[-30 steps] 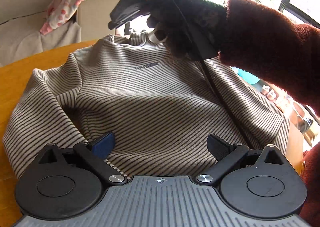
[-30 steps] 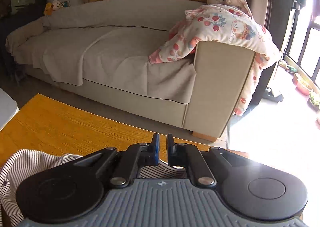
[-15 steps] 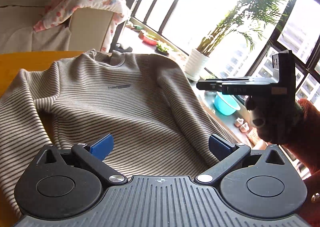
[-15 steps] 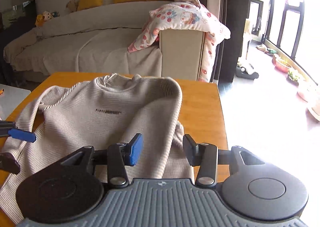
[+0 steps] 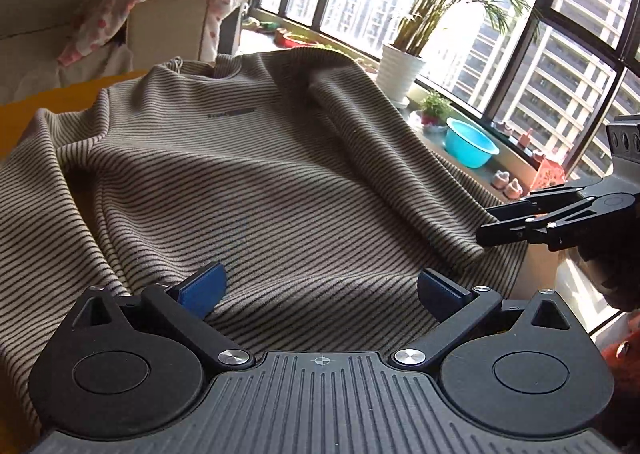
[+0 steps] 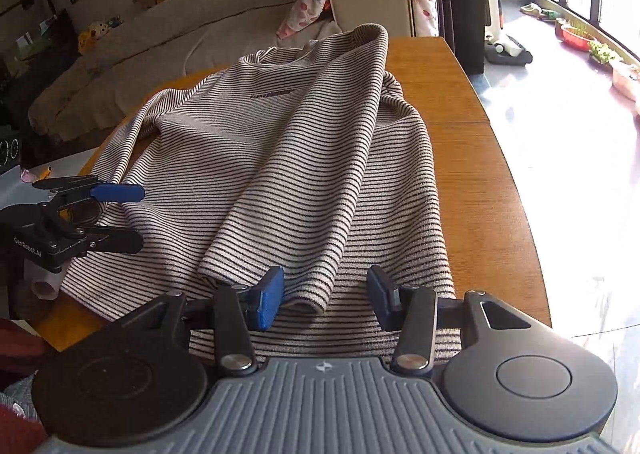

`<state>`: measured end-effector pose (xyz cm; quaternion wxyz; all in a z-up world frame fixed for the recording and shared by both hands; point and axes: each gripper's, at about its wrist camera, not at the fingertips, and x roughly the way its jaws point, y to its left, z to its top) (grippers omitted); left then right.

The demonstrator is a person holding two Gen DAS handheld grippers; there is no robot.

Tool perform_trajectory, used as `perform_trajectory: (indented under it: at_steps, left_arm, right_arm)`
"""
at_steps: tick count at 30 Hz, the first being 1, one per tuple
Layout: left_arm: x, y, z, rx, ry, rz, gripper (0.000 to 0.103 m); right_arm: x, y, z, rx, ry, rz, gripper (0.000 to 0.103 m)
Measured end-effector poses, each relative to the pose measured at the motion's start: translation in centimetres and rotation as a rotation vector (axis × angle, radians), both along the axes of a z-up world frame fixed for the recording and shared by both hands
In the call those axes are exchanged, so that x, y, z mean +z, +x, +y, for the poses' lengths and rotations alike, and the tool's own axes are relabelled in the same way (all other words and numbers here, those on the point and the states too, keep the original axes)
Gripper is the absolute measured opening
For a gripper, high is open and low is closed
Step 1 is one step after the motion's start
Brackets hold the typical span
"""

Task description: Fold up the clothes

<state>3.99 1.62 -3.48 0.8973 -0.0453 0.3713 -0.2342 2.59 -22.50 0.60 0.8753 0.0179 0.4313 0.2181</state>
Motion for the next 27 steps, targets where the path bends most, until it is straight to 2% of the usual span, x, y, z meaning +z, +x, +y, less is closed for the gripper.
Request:
perform_trajectory:
  at_steps: [5, 7, 8, 9, 11, 15, 19, 24, 27]
  left_arm:
    - [0.1, -1.7, 1.0, 0.039, -0.06, 0.018, 0.103]
    - [0.1, -1.4, 1.2, 0.054, -0.078, 0.021, 0.103]
    - [0.2, -1.2, 1.3, 0.06, -0.085, 0.026, 0.103]
    - [0.3, -1.0, 1.4, 0.065, -0.091, 0.035, 0.103]
    - [0.6, -0.7, 1.7, 0.077, -0.105, 0.046, 0.103]
    - [1.4, -0.5, 3.1, 0.117, -0.138, 0.034, 0.103]
    - [2.3, -0.3, 4.4, 0.157, -0.171, 0.023, 0.103]
    - [3.2, 0.0, 5.8, 0.199, -0.207, 0.009, 0.103]
    - [3.3, 0.4, 5.8, 0.197, -0.216, 0.008, 0.103]
  right_arm:
    - [0.2, -1.7, -1.2, -0.024, 0.214, 0.078, 0.048]
    - [-0.4, -1.6, -0.4, -0.046, 0.224, 0.064, 0.048]
    - [-0.6, -1.5, -0.1, -0.058, 0.215, 0.047, 0.04]
    - [-0.7, -1.3, 0.4, -0.064, 0.208, 0.024, 0.022]
    - [-0.2, -0.6, 1.2, -0.051, 0.202, -0.015, 0.007]
    - [5.1, 2.8, -0.3, -0.082, 0.184, -0.181, 0.004]
    - [12.8, 7.3, -4.2, -0.213, 0.208, -0.387, 0.003]
    - [18.7, 10.4, -2.9, -0.181, 0.22, -0.525, 0.003]
    - [19.4, 12.8, 0.7, -0.107, 0.241, -0.521, 0.003]
